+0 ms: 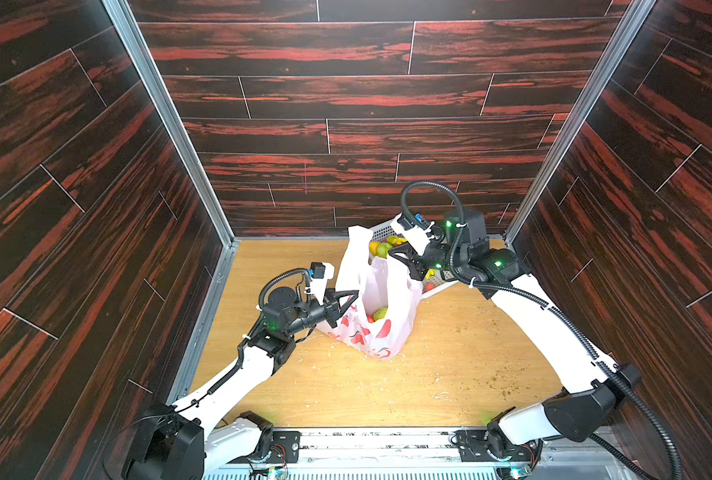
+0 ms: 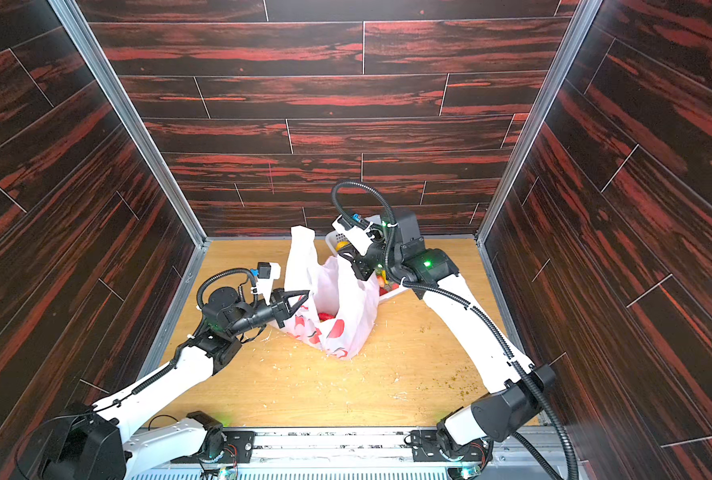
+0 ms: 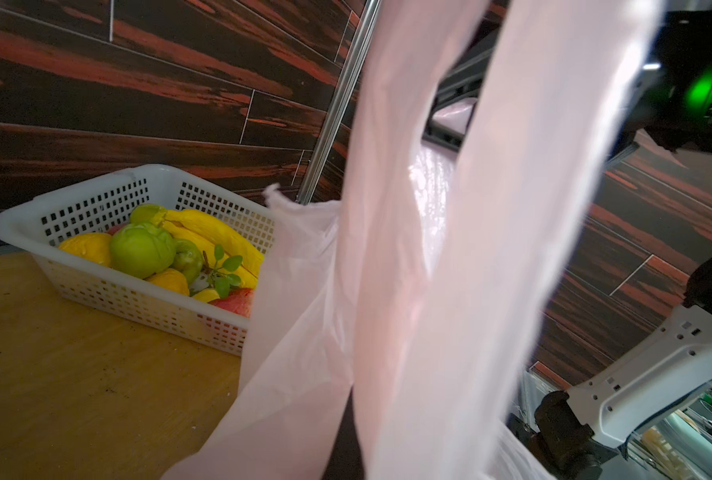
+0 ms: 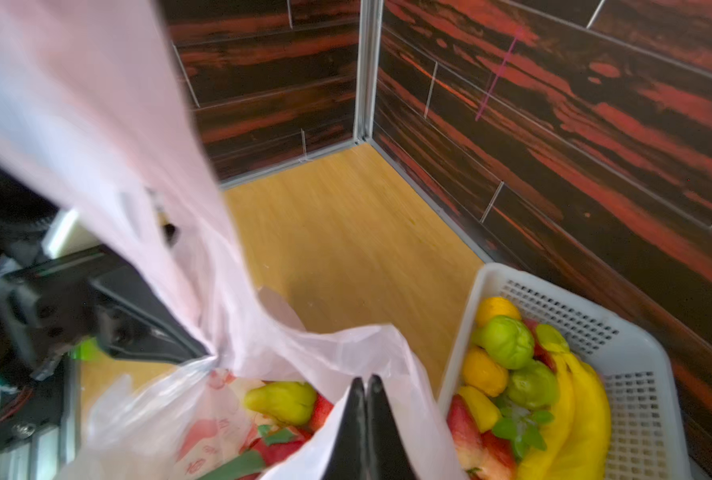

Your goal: Place the fake fruits into the plastic bag and tie a complex knot

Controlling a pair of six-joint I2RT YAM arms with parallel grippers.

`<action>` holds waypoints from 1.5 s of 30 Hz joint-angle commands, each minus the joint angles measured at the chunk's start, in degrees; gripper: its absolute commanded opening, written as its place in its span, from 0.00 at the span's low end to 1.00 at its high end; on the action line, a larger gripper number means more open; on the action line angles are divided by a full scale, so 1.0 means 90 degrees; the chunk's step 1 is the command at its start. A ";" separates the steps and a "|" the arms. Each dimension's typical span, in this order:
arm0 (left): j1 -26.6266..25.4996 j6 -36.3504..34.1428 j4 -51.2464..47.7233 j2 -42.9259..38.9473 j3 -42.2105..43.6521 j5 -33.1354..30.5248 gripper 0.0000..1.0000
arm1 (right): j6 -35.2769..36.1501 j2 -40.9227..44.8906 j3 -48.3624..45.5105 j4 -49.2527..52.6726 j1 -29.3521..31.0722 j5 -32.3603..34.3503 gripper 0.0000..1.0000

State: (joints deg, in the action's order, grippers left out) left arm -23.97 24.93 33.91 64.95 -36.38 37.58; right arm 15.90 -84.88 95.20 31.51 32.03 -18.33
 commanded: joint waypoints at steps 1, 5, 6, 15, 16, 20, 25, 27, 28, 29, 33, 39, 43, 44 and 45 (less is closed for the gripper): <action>0.0016 -0.0008 -0.0104 -0.0380 0.0166 -0.0438 0.00 | -0.0511 0.0589 0.0126 -0.0321 -0.0172 -0.0753 0.00; 0.0026 -0.0035 -0.0213 -0.1048 0.0703 -0.1308 0.00 | -0.1510 0.1064 -0.0130 -0.1064 -0.0840 -0.1842 0.00; 0.0026 -0.0030 -0.0227 -0.1193 0.0812 -0.1450 0.00 | -0.1663 0.1173 -0.0241 -0.1296 -0.0987 -0.1978 0.00; 0.0043 0.0168 -0.0550 -0.1689 0.1230 -0.1671 0.00 | -0.2246 0.1444 -0.0743 -0.1708 -0.1601 -0.2640 0.00; 0.0042 0.0233 -0.0439 -0.1665 0.1266 -0.1636 0.00 | -0.2278 0.1425 -0.0776 -0.1745 -0.1611 -0.2793 0.00; 0.0045 0.0456 -0.0118 -0.1435 0.1171 -0.1398 0.00 | -0.2306 0.1282 -0.0963 -0.1794 -0.1606 -0.3426 0.00; 0.0036 0.0688 0.0047 -0.1213 0.1104 -0.1415 0.00 | -0.2184 0.1491 -0.1274 -0.1681 -0.1856 -0.3299 0.24; 0.0037 0.0798 0.0178 -0.1155 0.1122 -0.1451 0.00 | -0.2229 0.1761 -0.1516 -0.1886 -0.2020 -0.3256 0.46; 0.0036 0.0851 0.0222 -0.1128 0.1122 -0.1452 0.00 | -0.2230 0.1936 -0.1665 -0.1970 -0.2107 -0.3193 0.57; 0.0036 0.0898 0.0276 -0.1105 0.1108 -0.1459 0.00 | -0.2176 0.2171 -0.1828 -0.2030 -0.2197 -0.3059 0.69; 0.0034 0.1003 0.0353 -0.1035 0.1066 -0.1460 0.00 | -0.1936 0.3099 -0.2587 -0.2211 -0.2401 -0.2371 0.91; 0.0036 0.1009 0.0256 -0.0958 0.0959 -0.1408 0.00 | -0.2111 0.4985 -0.4604 -0.3144 -0.2402 -0.2108 0.97; 0.0036 0.1026 0.0246 -0.0898 0.0956 -0.1376 0.00 | -0.2684 0.5767 -0.5782 -0.3939 -0.2380 -0.2494 0.98; 0.0036 0.1029 0.0254 -0.0898 0.0956 -0.1380 0.00 | -0.2834 0.5806 -0.5975 -0.4083 -0.2351 -0.2562 0.99; 0.0036 0.1039 0.0263 -0.0898 0.0956 -0.1381 0.00 | -0.2935 0.5825 -0.6110 -0.4198 -0.2289 -0.2542 0.99</action>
State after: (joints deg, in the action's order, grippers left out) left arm -23.90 33.52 34.26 57.04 -25.85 24.67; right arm -6.02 -32.67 43.81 -0.32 10.74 -40.03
